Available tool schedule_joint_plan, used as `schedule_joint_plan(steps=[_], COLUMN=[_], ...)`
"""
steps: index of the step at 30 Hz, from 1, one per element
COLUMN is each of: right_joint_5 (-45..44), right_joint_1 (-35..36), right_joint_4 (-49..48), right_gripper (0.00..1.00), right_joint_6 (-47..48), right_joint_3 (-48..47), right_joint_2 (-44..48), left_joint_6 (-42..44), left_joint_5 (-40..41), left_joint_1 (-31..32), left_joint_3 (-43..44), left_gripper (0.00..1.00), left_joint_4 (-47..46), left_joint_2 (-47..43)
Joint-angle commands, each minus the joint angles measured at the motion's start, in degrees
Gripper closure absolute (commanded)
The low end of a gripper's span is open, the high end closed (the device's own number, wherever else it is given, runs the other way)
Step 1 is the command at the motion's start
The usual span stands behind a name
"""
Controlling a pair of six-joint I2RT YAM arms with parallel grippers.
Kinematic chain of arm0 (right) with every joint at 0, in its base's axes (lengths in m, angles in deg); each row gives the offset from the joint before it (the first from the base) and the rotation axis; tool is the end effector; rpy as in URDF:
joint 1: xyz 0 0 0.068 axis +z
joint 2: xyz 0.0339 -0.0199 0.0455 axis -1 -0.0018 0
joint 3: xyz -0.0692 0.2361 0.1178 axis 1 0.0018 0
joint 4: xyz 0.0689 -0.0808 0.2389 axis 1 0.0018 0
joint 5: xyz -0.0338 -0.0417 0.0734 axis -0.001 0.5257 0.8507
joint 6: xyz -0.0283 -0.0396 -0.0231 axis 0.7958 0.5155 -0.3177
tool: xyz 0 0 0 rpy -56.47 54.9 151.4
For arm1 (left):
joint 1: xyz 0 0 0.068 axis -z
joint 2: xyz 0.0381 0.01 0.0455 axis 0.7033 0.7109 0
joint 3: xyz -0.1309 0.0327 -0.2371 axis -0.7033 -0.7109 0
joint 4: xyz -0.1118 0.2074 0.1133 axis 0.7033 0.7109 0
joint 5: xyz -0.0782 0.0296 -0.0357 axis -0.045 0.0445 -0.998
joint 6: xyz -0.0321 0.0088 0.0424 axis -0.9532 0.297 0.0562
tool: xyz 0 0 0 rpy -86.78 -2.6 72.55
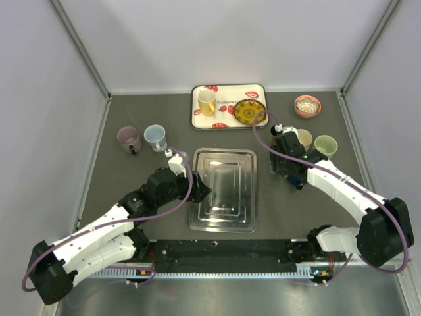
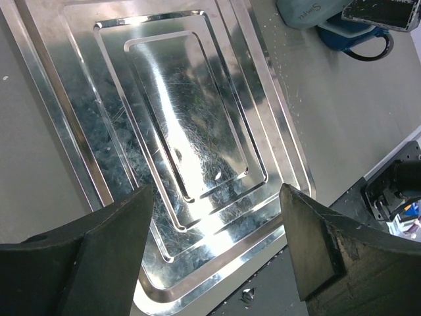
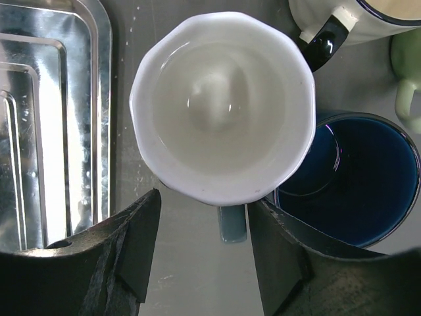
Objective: Turn the mug right side up
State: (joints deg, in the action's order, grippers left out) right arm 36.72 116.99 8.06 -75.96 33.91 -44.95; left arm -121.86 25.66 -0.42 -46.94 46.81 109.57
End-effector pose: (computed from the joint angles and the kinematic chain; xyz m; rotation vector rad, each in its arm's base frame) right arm 0.2252 0.1041 0.2417 -0.0571 2.4794 -0.0156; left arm 0.1317 -0.1299 0.2385 0.2347 2.1422 -0.8481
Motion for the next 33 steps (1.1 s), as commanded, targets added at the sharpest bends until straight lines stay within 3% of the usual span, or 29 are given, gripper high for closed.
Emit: schedule_joint_plan(steps=[1,12,18,33], right_joint_5=[0.37,1.95,2.04,0.98], right_joint_1=[-1.25,-1.78,-1.78,1.03], right_joint_4=[-3.46,-4.51,-3.9,1.9], right_gripper=[0.46,0.74,1.0,1.0], right_joint_6=[1.18,1.27,1.45,-0.13], right_joint_3=[-0.25,0.45,0.19,-3.15], right_joint_2=[-1.42,-0.98,-1.6,7.36], left_joint_6=[0.98,-0.34,-0.86,-2.45], left_joint_5=[-0.35,-1.23,-1.4,3.33], left_joint_1=[-0.15,-0.15,-0.06,-0.15], left_joint_3=[1.37,1.11,0.84,0.05], left_gripper=[0.18,0.18,0.19,0.2], left_joint_4=[-2.95,-3.73,-4.18,-4.27], left_joint_2=[1.28,2.6,3.13,1.81])
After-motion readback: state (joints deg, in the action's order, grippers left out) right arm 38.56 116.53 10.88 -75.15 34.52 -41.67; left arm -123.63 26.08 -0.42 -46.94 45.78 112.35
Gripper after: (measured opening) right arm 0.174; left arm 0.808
